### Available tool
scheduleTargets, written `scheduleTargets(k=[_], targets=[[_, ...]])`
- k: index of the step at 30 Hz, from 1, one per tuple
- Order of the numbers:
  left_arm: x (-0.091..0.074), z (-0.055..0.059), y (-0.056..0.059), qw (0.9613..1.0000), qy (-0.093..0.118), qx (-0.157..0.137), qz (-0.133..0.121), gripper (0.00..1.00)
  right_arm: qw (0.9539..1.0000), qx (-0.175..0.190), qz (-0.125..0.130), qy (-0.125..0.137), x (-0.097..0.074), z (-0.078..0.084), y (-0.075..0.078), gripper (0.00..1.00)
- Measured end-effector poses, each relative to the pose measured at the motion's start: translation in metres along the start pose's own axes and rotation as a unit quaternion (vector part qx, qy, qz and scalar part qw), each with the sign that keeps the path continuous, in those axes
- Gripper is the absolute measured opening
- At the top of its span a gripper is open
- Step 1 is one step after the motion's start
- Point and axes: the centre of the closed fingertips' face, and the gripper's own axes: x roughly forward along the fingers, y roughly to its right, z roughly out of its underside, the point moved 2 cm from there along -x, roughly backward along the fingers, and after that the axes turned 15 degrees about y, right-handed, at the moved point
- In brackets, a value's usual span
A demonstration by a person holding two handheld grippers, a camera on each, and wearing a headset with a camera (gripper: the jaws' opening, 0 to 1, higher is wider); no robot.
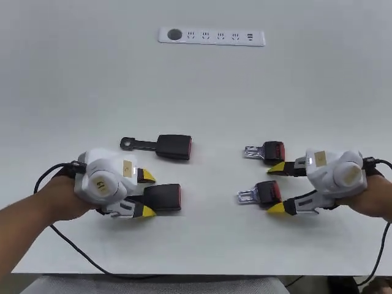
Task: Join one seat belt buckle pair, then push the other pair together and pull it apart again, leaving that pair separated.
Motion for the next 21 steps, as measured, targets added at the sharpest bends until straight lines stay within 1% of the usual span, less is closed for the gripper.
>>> scheduleTargets(k=[2, 4, 5, 6, 7, 10, 12, 13, 14, 15, 16, 17, 18, 21], targets=[[0.0, 0.0, 0.001, 0.9999, -0.005, 0.01, 0.009, 0.4, 0.9999, -0.007, -0.011, -0.008, -0.002, 0.002, 0.0, 0.48], [0.001, 0.0, 0.002, 0.9986, -0.012, 0.044, 0.027, 0.37, 0.9997, -0.007, -0.021, -0.01, -0.002, 0.002, -0.004, 0.43], [0.001, 0.0, 0.004, 0.9971, -0.016, 0.064, 0.038, 0.33, 0.9996, -0.011, -0.026, -0.01, -0.001, 0.002, -0.006, 0.41], [0.001, 0.0, 0.007, 0.9981, -0.013, 0.047, 0.037, 0.33, 0.9995, -0.009, -0.026, -0.013, -0.001, 0.003, -0.007, 0.39], [0.001, 0.0, 0.004, 0.9985, -0.018, 0.04, 0.034, 0.33, 0.9995, -0.014, -0.025, -0.013, 0.0, 0.003, -0.007, 0.38], [0.0, 0.0, 0.004, 0.9979, -0.024, 0.045, 0.039, 0.33, 0.9995, -0.019, -0.022, -0.012, 0.0, 0.004, -0.003, 0.37], [0.0, 0.001, 0.003, 0.998, -0.027, 0.042, 0.039, 0.33, 0.9995, -0.022, -0.019, -0.012, 0.0, 0.004, -0.004, 0.37], [0.0, 0.001, 0.003, 0.998, -0.028, 0.042, 0.039, 0.33, 0.9997, -0.016, -0.016, -0.007, 0.001, 0.004, -0.004, 0.36], [0.0, 0.001, 0.003, 0.998, -0.028, 0.041, 0.038, 0.33, 0.9998, -0.009, -0.015, 0.006, 0.002, 0.003, -0.009, 0.36], [0.0, 0.001, 0.003, 0.9982, -0.028, 0.038, 0.037, 0.33, 0.9996, -0.019, -0.016, 0.011, 0.003, 0.004, -0.011, 0.36], [0.0, 0.001, 0.003, 0.9982, -0.029, 0.037, 0.036, 0.33, 0.9997, -0.009, -0.007, 0.021, 0.004, 0.002, -0.014, 0.36], [0.0, 0.001, 0.002, 0.9984, -0.029, 0.035, 0.035, 0.33, 0.9996, 0.005, 0.009, 0.027, 0.004, 0.002, -0.012, 0.36], [0.0, 0.001, 0.002, 0.9984, -0.029, 0.034, 0.035, 0.33, 0.9993, 0.007, 0.018, 0.031, 0.004, 0.002, -0.012, 0.36], [0.0, 0.001, 0.001, 0.9984, -0.032, 0.031, 0.034, 0.33, 0.9982, 0.016, 0.033, 0.048, 0.006, 0.003, -0.018, 0.36]])
